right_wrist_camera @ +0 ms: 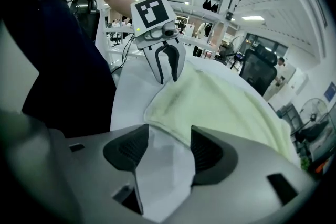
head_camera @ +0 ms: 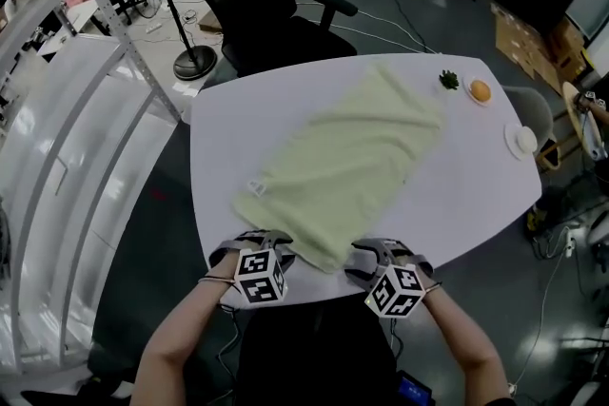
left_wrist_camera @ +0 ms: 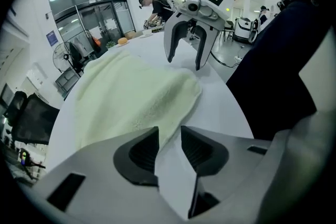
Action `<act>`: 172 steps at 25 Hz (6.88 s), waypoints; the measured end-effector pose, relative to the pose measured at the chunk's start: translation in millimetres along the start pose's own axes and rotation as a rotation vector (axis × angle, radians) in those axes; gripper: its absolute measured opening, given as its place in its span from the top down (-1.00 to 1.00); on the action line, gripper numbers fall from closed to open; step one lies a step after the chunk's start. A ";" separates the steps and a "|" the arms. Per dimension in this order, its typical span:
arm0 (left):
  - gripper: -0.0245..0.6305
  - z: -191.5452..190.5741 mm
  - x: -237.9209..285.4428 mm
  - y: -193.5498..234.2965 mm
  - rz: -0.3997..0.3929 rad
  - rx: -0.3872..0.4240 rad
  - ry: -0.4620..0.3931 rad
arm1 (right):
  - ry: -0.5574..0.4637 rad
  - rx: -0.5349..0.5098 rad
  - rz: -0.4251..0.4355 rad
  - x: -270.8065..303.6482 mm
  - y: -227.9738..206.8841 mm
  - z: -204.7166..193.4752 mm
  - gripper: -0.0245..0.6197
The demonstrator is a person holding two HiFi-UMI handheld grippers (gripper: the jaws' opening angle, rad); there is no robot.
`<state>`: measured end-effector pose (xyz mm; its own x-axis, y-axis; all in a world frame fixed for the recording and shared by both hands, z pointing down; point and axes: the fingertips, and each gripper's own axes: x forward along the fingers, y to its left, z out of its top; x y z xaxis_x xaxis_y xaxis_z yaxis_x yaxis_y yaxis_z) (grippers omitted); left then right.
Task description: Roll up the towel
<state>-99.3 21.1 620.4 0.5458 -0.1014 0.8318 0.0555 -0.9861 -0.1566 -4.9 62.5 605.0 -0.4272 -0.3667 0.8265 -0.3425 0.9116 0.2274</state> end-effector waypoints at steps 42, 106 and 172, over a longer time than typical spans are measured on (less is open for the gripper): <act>0.84 9.9 -52.4 -57.0 -0.150 -0.084 -0.054 | -0.089 0.078 0.132 -28.6 39.7 22.0 0.80; 0.49 106.5 58.1 203.8 0.200 -0.812 0.036 | -0.026 0.934 -0.197 -88.1 -192.3 -228.4 0.20; 0.86 256.6 166.0 431.2 0.487 -0.074 0.161 | -0.389 1.492 -0.215 -99.3 -374.4 -255.5 0.77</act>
<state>229.8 -387.2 554.4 0.3577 -0.5641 0.7442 -0.2351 -0.8257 -0.5128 379.5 -194.9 569.4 -0.3650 -0.7005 0.6133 -0.8142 -0.0792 -0.5751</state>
